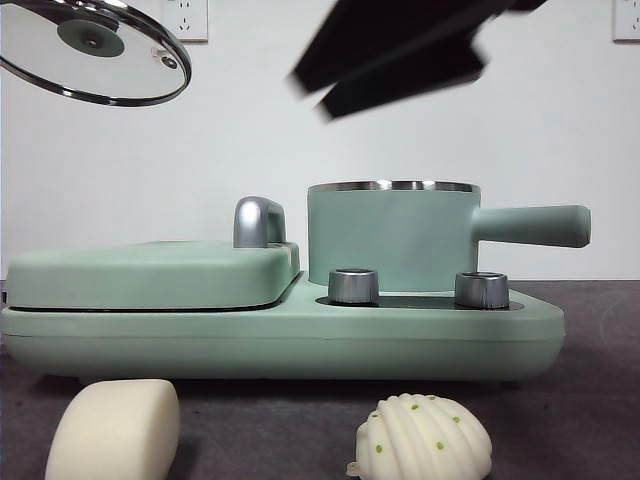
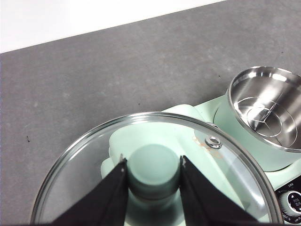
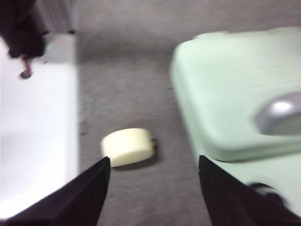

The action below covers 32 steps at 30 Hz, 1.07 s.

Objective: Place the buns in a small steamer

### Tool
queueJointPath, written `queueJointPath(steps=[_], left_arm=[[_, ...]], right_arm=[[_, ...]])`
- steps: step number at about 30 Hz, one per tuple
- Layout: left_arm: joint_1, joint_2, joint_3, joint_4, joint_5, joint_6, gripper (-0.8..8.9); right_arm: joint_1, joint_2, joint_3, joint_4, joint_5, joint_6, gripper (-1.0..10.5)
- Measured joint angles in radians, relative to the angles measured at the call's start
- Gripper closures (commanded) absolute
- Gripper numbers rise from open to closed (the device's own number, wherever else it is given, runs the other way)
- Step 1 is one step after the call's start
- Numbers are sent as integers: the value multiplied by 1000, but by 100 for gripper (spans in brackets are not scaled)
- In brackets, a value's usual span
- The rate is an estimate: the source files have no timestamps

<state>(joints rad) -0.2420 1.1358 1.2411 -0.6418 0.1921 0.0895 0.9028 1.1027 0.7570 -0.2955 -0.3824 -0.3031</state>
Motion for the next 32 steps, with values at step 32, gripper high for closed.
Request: queueJointPath(steps=[32], left_arm=[[15, 0, 0, 2, 0, 27, 803]], right_arm=[[169, 513, 13, 307, 100, -1, 566]])
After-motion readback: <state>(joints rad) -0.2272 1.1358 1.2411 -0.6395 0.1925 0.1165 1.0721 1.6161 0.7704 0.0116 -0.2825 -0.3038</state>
